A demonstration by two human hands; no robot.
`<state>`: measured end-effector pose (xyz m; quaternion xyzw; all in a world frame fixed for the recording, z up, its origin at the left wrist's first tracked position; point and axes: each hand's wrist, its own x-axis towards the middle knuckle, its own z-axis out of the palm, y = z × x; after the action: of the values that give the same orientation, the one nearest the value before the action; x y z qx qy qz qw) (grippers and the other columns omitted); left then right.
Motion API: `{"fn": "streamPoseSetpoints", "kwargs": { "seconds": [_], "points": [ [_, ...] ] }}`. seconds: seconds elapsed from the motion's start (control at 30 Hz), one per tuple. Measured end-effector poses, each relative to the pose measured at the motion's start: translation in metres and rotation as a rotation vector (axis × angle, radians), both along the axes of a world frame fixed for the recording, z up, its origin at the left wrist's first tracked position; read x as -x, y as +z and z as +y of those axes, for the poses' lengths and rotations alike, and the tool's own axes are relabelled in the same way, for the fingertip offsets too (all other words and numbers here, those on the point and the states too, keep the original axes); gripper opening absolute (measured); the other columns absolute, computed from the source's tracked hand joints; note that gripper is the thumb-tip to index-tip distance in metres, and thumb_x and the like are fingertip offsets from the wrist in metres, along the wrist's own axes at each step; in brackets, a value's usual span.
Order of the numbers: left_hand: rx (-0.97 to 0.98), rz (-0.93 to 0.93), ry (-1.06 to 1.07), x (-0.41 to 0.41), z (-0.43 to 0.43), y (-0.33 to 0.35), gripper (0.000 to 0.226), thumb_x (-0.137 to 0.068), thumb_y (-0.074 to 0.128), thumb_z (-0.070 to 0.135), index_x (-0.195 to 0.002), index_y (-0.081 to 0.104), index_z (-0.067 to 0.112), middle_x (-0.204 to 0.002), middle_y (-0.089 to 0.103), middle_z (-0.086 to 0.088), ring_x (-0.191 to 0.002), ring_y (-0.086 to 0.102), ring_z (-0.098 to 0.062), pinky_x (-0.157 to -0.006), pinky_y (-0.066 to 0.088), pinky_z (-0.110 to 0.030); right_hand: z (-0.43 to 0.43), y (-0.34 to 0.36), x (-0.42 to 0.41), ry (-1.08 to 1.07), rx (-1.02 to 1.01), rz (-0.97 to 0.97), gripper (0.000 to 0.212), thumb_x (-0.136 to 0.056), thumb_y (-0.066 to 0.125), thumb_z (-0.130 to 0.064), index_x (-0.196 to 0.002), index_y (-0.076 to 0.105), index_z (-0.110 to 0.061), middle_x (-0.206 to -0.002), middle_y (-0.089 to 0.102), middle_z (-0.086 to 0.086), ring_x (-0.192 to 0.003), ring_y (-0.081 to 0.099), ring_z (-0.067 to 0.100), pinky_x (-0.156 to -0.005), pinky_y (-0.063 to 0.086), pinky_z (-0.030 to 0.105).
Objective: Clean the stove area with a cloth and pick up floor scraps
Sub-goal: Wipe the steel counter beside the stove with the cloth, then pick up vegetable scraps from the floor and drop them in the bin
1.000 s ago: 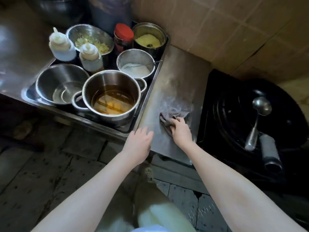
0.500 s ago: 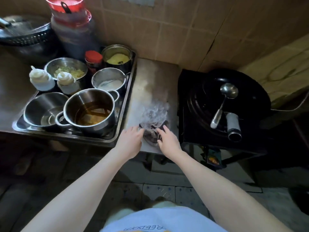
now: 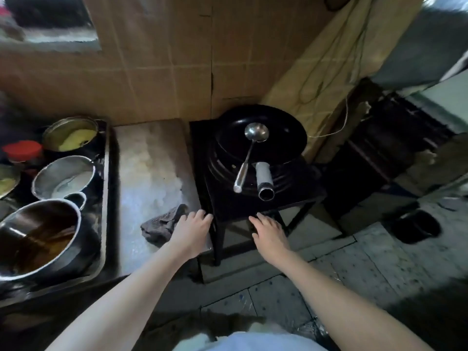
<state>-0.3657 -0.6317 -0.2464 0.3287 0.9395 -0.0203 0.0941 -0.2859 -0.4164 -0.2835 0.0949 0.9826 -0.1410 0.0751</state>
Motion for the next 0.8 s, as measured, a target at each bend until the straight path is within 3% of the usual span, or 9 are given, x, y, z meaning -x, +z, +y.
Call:
{"fn": "streamPoseSetpoints", "kwargs": {
  "seconds": [0.23, 0.53, 0.67, 0.8],
  "points": [
    [0.031, -0.021, -0.374, 0.001, 0.064, -0.008, 0.05, -0.094, 0.045, 0.019, -0.142, 0.03, 0.018, -0.144, 0.036, -0.005, -0.127, 0.04, -0.027, -0.1, 0.037, -0.037, 0.036, 0.011, -0.053, -0.408, -0.042, 0.1, 0.047, -0.093, 0.047, -0.019, -0.139, 0.038, -0.022, -0.14, 0.047, 0.006, -0.124, 0.043, 0.03, -0.105, 0.036, 0.045],
    [0.092, -0.024, -0.705, -0.021, 0.146, -0.012, 0.052, -0.094, 0.045, 0.017, -0.143, 0.027, 0.015, -0.144, 0.035, -0.009, -0.13, 0.038, -0.029, -0.103, 0.036, -0.039, 0.067, 0.022, -0.154, -0.815, -0.092, 0.102, 0.044, -0.094, 0.045, -0.015, -0.137, 0.04, -0.018, -0.138, 0.047, 0.006, -0.129, 0.039, 0.028, -0.109, 0.03, 0.047],
    [0.117, -0.018, -0.814, -0.041, 0.189, -0.014, 0.05, -0.093, 0.05, 0.016, -0.14, 0.032, 0.014, -0.14, 0.04, -0.008, -0.126, 0.043, -0.027, -0.101, 0.039, -0.038, 0.081, 0.025, -0.197, -0.977, -0.096, 0.1, 0.042, -0.093, 0.045, -0.015, -0.134, 0.042, -0.02, -0.136, 0.049, 0.006, -0.126, 0.041, 0.029, -0.105, 0.031, 0.045],
    [0.069, -0.043, -0.889, -0.069, 0.233, -0.014, 0.04, -0.095, 0.043, 0.016, -0.134, 0.039, 0.013, -0.133, 0.045, -0.008, -0.118, 0.048, -0.027, -0.094, 0.043, -0.038, 0.096, 0.023, -0.228, -1.134, -0.068, 0.103, 0.041, -0.094, 0.046, -0.018, -0.135, 0.041, -0.021, -0.137, 0.048, 0.006, -0.129, 0.04, 0.028, -0.107, 0.029, 0.044]
  ]
}}
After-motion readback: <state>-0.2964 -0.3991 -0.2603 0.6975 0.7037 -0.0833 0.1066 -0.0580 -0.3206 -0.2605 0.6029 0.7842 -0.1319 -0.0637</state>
